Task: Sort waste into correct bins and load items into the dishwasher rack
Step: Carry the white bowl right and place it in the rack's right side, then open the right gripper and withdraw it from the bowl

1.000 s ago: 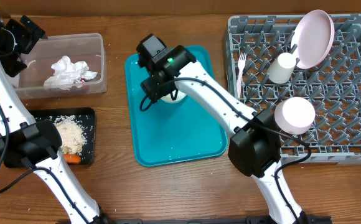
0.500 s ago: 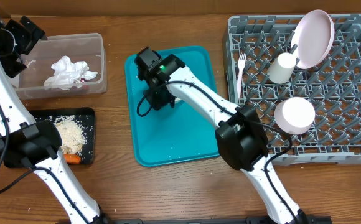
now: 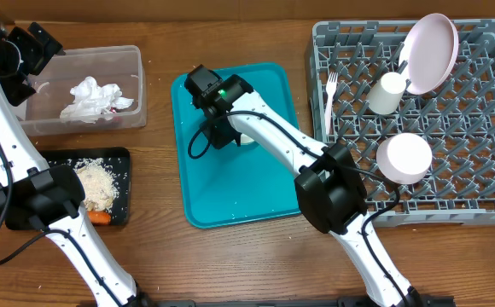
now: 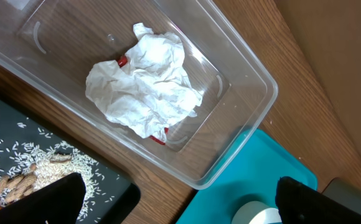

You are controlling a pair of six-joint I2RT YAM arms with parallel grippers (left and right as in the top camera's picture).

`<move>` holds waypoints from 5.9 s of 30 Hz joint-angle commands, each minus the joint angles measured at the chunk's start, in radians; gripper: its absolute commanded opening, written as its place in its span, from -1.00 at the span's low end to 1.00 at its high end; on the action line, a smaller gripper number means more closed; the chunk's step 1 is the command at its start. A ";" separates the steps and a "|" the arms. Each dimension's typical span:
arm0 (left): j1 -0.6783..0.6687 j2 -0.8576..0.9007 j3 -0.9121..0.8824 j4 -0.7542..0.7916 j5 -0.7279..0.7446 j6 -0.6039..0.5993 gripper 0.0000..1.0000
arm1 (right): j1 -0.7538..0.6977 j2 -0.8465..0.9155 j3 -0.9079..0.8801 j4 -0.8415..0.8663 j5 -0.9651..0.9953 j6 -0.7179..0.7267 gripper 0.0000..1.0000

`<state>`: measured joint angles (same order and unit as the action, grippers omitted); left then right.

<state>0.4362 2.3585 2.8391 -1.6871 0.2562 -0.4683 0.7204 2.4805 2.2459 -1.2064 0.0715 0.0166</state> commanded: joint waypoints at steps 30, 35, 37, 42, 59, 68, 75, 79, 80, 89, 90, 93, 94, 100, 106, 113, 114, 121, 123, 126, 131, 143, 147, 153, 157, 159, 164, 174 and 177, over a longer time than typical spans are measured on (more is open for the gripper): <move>0.000 -0.016 0.003 -0.002 -0.031 0.019 1.00 | -0.967 -0.199 0.603 -0.488 -1.021 0.236 -0.92; 0.000 -0.016 0.003 0.000 -0.049 0.019 1.00 | -1.165 -0.287 0.603 -0.488 -1.032 0.271 -0.92; 0.000 -0.016 0.003 0.000 -0.074 0.019 0.99 | -1.226 -0.318 0.603 -0.488 -1.071 0.268 -0.92; 0.000 -0.016 0.003 0.014 -0.081 0.019 1.00 | -1.312 -0.372 0.601 -0.488 -1.077 0.245 -0.92; 0.000 -0.015 0.003 0.079 -0.083 0.019 0.99 | -1.411 -0.371 -0.027 -0.251 -1.297 0.150 -0.92; 0.000 -0.015 0.003 0.042 -0.083 0.019 1.00 | -1.477 -0.371 -0.326 -0.074 -1.349 0.150 -0.92; 0.000 -0.015 0.003 0.042 -0.080 0.019 1.00 | -1.506 -0.370 -0.473 0.009 -1.346 0.150 -0.91; 0.000 -0.015 0.003 0.042 -0.080 0.018 0.99 | -1.506 -0.370 -0.527 0.104 -1.446 0.148 -0.91; 0.000 -0.016 0.003 0.042 -0.080 0.018 1.00 | -1.506 -0.370 -0.527 0.122 -1.476 0.147 -0.91; 0.000 -0.016 0.003 0.034 -0.080 0.019 1.00 | -1.508 -0.369 -0.527 0.131 -1.394 0.151 -0.88; 0.000 -0.016 0.003 0.034 -0.080 0.019 1.00 | -1.508 -0.369 -0.527 0.112 -1.344 0.151 -0.85; 0.000 -0.016 0.003 0.032 -0.080 0.019 0.99 | -1.508 -0.369 -0.527 0.095 -1.280 0.151 -0.80; 0.000 -0.015 0.003 0.032 -0.080 0.019 1.00 | -1.508 -0.369 -0.526 0.097 -1.280 0.152 -0.79; 0.000 -0.016 0.003 0.039 -0.080 0.019 1.00 | -1.542 -0.370 -0.481 0.086 -1.269 0.223 -0.54; 0.000 -0.016 0.003 0.039 -0.080 0.019 1.00 | -1.587 -0.372 -0.281 -0.143 -0.897 0.254 -0.32; 0.000 -0.016 0.003 0.053 -0.080 0.019 1.00 | -1.585 -0.372 0.055 -0.456 -0.537 0.303 -0.23; 0.000 -0.016 0.003 0.053 -0.080 0.019 1.00 | -1.582 -0.372 0.089 -0.489 -0.531 0.303 -0.23; 0.000 -0.016 0.003 0.047 -0.080 0.019 1.00 | -1.415 -0.387 0.097 -0.488 -0.337 0.356 -0.15; 0.000 -0.016 0.003 0.042 -0.080 0.019 1.00 | -1.319 -0.388 0.097 -0.488 -0.259 0.383 -0.17; 0.000 -0.015 0.003 0.031 -0.079 0.018 0.99 | -1.160 -0.402 0.100 -0.475 -0.210 0.404 -0.27; 0.000 -0.016 0.003 0.014 -0.079 0.019 1.00 | -0.905 -0.472 0.100 -0.364 -0.202 0.438 -0.28; 0.000 -0.015 0.003 0.019 -0.080 0.016 1.00 | -0.707 -0.800 0.072 -0.488 0.015 0.461 -0.19; 0.000 -0.016 0.003 0.019 -0.080 0.016 0.99 | -0.681 -0.894 0.064 -0.488 -0.014 0.458 0.42; 0.000 -0.015 0.003 0.019 -0.080 0.016 0.99 | -0.674 -0.932 0.064 -0.488 -0.102 0.459 1.00; 0.000 -0.015 0.003 0.019 -0.080 0.016 1.00 | -0.674 -0.930 0.064 -0.487 -0.119 0.459 1.00; 0.000 -0.016 0.003 0.019 -0.080 0.016 1.00 | -0.674 -0.930 0.064 -0.487 -0.119 0.459 1.00; 0.000 -0.015 0.003 0.019 -0.080 0.016 0.99 | -0.674 -0.930 0.064 -0.487 -0.118 0.459 1.00; 0.000 -0.016 0.003 0.019 -0.080 0.016 1.00 | -0.682 -0.990 0.064 -0.487 -0.133 0.181 1.00; 0.000 -0.016 0.003 0.019 -0.080 0.016 1.00 | -0.697 -1.099 0.064 -0.487 -0.048 0.201 1.00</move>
<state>0.4358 2.3585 2.8391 -1.6688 0.1852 -0.4683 0.0368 1.5021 2.3035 -1.6966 -0.0490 0.2321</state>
